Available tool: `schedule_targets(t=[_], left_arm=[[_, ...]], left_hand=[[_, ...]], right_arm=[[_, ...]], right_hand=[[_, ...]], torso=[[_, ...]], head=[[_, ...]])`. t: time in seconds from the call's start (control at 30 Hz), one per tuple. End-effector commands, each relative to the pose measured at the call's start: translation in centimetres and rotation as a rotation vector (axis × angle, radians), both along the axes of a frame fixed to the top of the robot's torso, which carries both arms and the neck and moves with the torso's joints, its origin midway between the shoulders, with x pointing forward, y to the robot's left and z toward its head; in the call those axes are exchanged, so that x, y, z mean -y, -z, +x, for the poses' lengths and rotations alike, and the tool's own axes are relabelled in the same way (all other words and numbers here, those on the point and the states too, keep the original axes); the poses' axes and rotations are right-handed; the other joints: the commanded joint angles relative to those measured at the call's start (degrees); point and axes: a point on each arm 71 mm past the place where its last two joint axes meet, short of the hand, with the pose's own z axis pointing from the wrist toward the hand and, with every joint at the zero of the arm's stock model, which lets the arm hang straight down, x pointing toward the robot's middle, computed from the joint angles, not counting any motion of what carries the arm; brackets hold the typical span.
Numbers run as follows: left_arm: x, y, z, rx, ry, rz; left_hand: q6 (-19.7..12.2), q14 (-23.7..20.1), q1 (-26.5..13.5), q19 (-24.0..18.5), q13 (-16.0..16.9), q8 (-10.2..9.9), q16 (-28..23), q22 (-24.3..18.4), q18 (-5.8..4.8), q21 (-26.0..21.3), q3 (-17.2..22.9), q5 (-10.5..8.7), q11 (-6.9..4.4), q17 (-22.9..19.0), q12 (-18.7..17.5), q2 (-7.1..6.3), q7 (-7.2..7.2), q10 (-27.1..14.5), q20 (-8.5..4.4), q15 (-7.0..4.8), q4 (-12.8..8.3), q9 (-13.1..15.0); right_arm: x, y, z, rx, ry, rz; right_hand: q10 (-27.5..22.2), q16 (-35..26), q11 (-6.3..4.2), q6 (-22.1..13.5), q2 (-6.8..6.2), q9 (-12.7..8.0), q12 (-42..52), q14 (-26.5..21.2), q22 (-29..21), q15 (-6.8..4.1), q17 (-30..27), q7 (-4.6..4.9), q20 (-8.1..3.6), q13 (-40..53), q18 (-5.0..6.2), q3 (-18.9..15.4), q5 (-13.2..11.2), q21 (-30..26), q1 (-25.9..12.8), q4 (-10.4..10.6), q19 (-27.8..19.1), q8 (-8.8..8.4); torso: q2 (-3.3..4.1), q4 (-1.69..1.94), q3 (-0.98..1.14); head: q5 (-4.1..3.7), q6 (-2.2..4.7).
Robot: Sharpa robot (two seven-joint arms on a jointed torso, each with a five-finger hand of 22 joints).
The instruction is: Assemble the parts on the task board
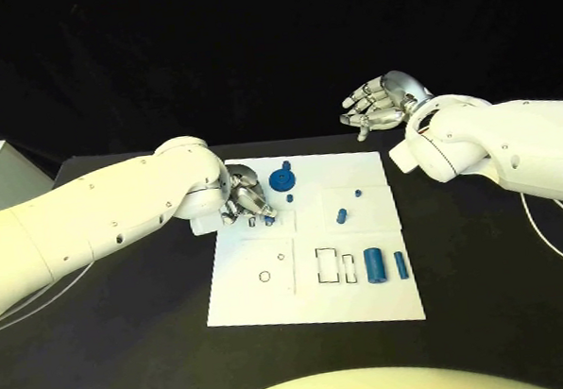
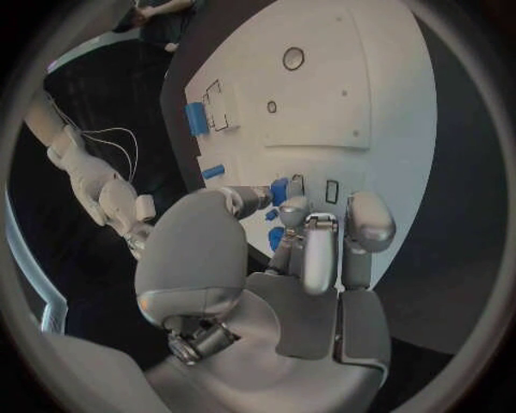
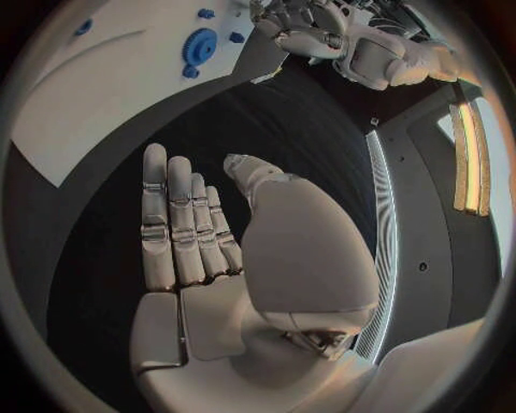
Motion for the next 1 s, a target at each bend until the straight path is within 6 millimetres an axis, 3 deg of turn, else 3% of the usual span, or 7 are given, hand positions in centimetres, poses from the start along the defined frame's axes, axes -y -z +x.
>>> schedule_targets(t=[0.03,0.7,1.0], left_arm=[[0.16,0.06,-0.06,0.004,0.042,0.033],[0.52,0.12,0.16,0.060,0.038,0.045],[0.49,0.24,0.13,0.052,0.044,0.051]], left_hand=[[1.08,2.64,0.08,0.43,0.00,-0.37,0.40,0.09,-0.93,0.39,10.73,0.39,-0.01,7.39,0.01,-0.34,-0.60,0.37,0.09,-0.41,-10.97,9.38],[1.19,2.71,0.15,0.54,0.10,-0.44,0.45,0.30,-0.97,0.48,10.71,0.42,-0.01,7.54,0.04,-0.29,-0.60,0.50,0.10,-0.42,-11.03,9.37],[1.23,2.69,0.17,0.55,0.11,-0.47,0.44,0.32,-0.97,0.50,10.70,0.41,-0.01,7.50,0.04,-0.27,-0.59,0.52,0.10,-0.42,-11.05,9.36]], right_arm=[[0.10,-0.03,0.01,0.008,0.011,-0.008],[0.17,0.03,0.07,0.002,0.013,-0.007],[0.18,0.08,0.08,-0.002,0.013,-0.007]], right_hand=[[0.44,-0.05,0.02,0.24,-0.20,-0.09,-0.24,-0.43,-0.15,-0.05,-0.14,1.43,0.22,-0.19,0.56,-0.02,0.54,-0.37,-0.61,0.40,0.21,0.22],[0.50,-2.58,0.26,0.13,-0.32,-0.40,-0.21,-2.26,-2.57,0.38,-2.50,1.62,0.66,-1.48,0.54,0.40,1.04,-2.76,-0.88,0.69,-1.16,0.23],[0.52,-2.66,0.27,0.15,-0.30,-0.41,-0.19,-2.23,-2.69,0.39,-2.60,1.63,0.68,-1.54,0.55,0.40,1.02,-2.84,-0.96,0.74,-1.14,0.24]], torso=[[-0.02,0.01,-0.03],[0.05,-0.04,0.02],[0.03,0.00,0.05]], head=[[0.11,-0.24],[0.33,-0.43],[0.63,-0.85]])
